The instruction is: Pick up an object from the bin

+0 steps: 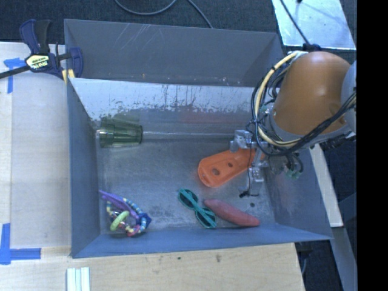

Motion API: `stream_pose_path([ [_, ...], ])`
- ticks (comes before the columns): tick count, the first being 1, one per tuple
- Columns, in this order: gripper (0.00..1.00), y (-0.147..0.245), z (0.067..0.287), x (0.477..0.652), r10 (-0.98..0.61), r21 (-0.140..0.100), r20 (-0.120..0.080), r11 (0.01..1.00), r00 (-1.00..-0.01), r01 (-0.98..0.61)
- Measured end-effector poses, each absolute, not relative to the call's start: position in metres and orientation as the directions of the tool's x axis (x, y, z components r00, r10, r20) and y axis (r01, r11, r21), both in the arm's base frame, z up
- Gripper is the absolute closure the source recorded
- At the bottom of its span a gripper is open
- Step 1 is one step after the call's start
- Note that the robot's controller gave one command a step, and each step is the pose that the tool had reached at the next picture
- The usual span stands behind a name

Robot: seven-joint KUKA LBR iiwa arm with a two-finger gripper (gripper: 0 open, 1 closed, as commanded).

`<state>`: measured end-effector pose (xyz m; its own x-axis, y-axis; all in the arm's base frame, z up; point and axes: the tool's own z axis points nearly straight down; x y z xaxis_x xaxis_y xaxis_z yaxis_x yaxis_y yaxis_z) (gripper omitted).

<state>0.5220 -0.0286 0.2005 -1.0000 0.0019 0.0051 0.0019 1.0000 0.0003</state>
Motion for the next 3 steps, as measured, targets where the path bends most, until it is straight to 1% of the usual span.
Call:
stream_pose_path([
  [1,0.00,-0.029,0.205,0.524,0.001,0.000,-0.004,1.000,-1.000,0.001],
  [2,0.00,-0.034,0.160,0.549,0.017,0.000,-0.009,1.000,-1.000,0.017],
  [3,0.00,-0.037,0.106,0.547,-0.017,-0.001,-0.008,1.000,-1.000,-0.017],
])
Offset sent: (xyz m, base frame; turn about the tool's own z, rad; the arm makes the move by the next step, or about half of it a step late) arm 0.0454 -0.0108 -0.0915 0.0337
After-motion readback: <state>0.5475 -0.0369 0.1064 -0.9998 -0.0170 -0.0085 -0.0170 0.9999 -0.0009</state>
